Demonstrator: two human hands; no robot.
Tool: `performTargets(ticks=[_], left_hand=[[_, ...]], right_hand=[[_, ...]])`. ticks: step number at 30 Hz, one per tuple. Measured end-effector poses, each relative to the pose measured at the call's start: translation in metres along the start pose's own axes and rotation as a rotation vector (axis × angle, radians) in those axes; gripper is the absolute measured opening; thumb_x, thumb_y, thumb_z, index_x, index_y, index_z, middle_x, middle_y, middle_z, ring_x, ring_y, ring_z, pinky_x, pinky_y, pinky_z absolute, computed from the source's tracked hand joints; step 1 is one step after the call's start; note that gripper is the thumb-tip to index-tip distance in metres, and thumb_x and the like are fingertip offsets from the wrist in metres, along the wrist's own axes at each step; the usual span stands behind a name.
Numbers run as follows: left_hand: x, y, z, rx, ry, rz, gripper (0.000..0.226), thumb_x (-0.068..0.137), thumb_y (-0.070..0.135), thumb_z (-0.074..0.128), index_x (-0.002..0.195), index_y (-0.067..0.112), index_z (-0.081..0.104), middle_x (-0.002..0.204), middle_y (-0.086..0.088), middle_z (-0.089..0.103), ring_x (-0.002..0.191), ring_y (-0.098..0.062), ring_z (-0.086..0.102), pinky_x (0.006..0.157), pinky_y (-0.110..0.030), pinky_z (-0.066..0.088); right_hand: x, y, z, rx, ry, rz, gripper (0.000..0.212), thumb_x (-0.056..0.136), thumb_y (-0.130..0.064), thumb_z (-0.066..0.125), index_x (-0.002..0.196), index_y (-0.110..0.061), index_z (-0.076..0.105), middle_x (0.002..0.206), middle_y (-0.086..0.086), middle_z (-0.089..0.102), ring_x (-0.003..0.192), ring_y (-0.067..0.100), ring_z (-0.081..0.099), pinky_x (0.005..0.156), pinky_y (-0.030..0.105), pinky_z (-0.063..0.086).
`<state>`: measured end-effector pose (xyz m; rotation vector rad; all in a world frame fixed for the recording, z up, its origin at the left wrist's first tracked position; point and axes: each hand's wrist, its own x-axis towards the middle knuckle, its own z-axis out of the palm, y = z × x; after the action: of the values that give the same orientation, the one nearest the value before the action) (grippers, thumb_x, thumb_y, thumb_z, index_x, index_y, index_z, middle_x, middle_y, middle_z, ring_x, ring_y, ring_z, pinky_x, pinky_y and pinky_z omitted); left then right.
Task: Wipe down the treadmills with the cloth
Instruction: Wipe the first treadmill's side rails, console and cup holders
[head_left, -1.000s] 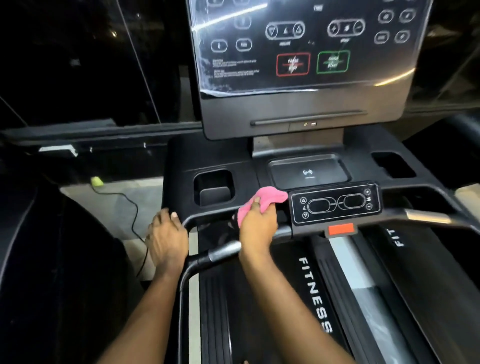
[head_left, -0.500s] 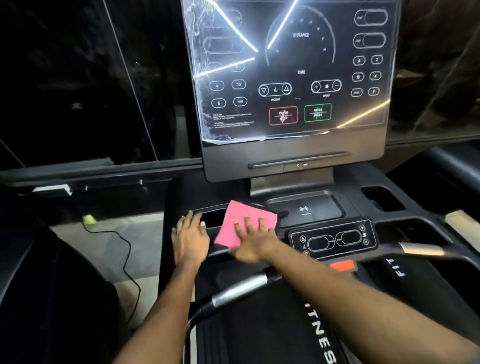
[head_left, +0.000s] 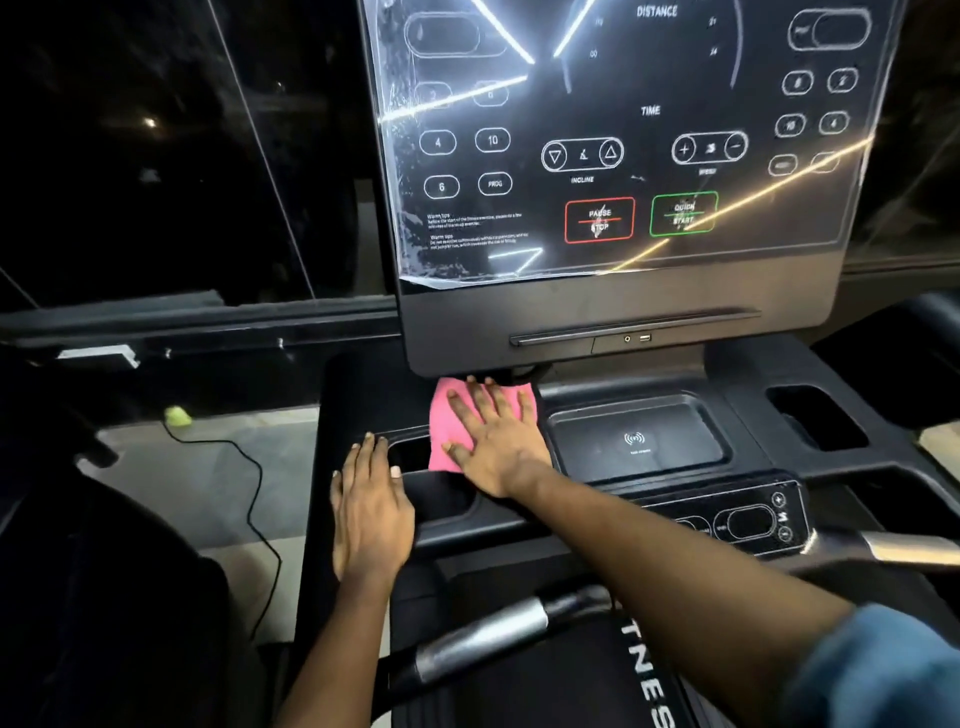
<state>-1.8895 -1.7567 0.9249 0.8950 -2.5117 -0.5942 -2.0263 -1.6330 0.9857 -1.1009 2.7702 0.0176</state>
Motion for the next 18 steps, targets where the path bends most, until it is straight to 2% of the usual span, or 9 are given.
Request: performTargets(ticks=[6,10,14,18], left_hand=[[-0.004,0.002,0.0,-0.037,0.002,-0.004,0.049,0.102,0.011,0.045,0.151,0.005,0.041,0.159,-0.01,0.037,0.15,-0.025,0.029,0.125,-0.046,0.016],[-0.003,0.002,0.003,-0.049,0.032,-0.007,0.05,0.101,0.01,0.046,0.151,0.004,0.04,0.158,-0.011,0.04,0.149,-0.025,0.032,0.125,-0.046,0.018],[0.001,0.002,0.004,-0.08,0.058,-0.013,0.051,0.1,0.008,0.046,0.151,0.003,0.039,0.156,-0.013,0.042,0.147,-0.027,0.035,0.124,-0.046,0.021],[0.002,-0.001,0.001,-0.098,0.039,-0.022,0.051,0.101,0.008,0.045,0.151,0.003,0.038,0.157,-0.013,0.04,0.147,-0.028,0.034,0.125,-0.044,0.019]], right_hand=[[-0.027,-0.008,0.014,0.045,0.01,0.028,0.068,0.106,-0.056,0.016,0.161,-0.03,-0.014,0.169,-0.002,-0.019,0.155,0.022,-0.019,0.124,0.051,-0.012],[0.008,-0.012,0.005,0.053,0.02,0.043,0.072,0.103,-0.062,0.018,0.163,-0.03,-0.006,0.171,0.0,-0.01,0.157,0.024,-0.012,0.124,0.049,-0.011],[0.047,-0.035,-0.003,0.035,-0.008,-0.016,0.068,0.103,-0.063,0.019,0.163,-0.035,0.004,0.171,0.003,0.005,0.157,0.027,0.0,0.124,0.052,0.001],[0.015,-0.026,0.011,0.021,0.041,-0.15,0.06,0.107,-0.05,0.027,0.162,-0.037,0.008,0.171,-0.004,0.002,0.157,0.021,-0.002,0.125,0.052,-0.001]])
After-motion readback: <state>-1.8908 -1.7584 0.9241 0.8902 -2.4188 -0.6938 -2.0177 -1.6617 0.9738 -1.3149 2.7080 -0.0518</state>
